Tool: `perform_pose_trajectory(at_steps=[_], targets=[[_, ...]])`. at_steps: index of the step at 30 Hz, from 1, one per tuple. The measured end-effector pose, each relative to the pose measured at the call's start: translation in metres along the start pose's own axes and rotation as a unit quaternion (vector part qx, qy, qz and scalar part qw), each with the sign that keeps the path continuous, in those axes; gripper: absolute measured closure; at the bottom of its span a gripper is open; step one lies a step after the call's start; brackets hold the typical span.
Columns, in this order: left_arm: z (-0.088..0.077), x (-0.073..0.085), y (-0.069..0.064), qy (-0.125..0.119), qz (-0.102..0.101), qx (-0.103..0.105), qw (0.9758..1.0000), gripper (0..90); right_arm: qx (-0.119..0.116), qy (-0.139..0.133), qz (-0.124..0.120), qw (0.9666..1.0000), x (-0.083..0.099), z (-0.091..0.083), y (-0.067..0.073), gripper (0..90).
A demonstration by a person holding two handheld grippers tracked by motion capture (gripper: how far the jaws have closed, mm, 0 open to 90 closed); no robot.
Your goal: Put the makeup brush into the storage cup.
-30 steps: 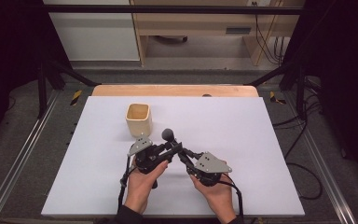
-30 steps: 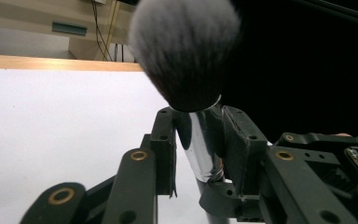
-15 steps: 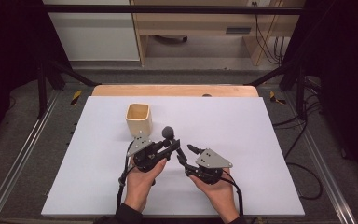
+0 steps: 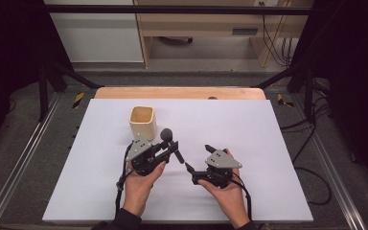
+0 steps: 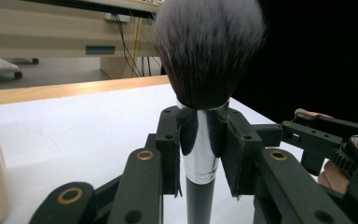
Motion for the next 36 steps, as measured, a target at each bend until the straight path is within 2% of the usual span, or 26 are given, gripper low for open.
perform_pose_trajectory(at_steps=[9,16,24,32,36], targets=[[-0.001,-0.004,0.008,-0.001,0.006,-0.021,0.9998,70.2,0.003,0.010,0.004,0.9999,0.003,-0.001,-0.005,5.4],[-0.008,-0.012,0.016,-0.004,0.011,-0.034,0.9994,70.2,0.004,0.013,0.020,0.9997,0.006,-0.002,-0.010,4.8],[-0.016,-0.021,0.028,-0.008,0.017,-0.049,0.9986,70.2,0.010,0.022,0.022,0.9995,0.008,-0.003,-0.013,4.8],[-0.021,-0.033,0.040,-0.009,0.012,-0.055,0.9984,70.2,0.015,0.019,0.031,0.9992,0.009,-0.006,-0.016,4.9],[-0.023,-0.046,0.051,-0.006,0.022,-0.067,0.9975,70.2,0.016,0.022,0.029,0.9992,0.010,-0.006,-0.018,5.0]])
Point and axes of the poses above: each handheld gripper's, and its own axes: z roughly forward along the jaws, x roughly out of its underside, y roughly to its left, the point moved 2 cm from there along z, roughly forward along the jaws, and after that the axes turned 8 degrees about -x, right-handed, at the moved point
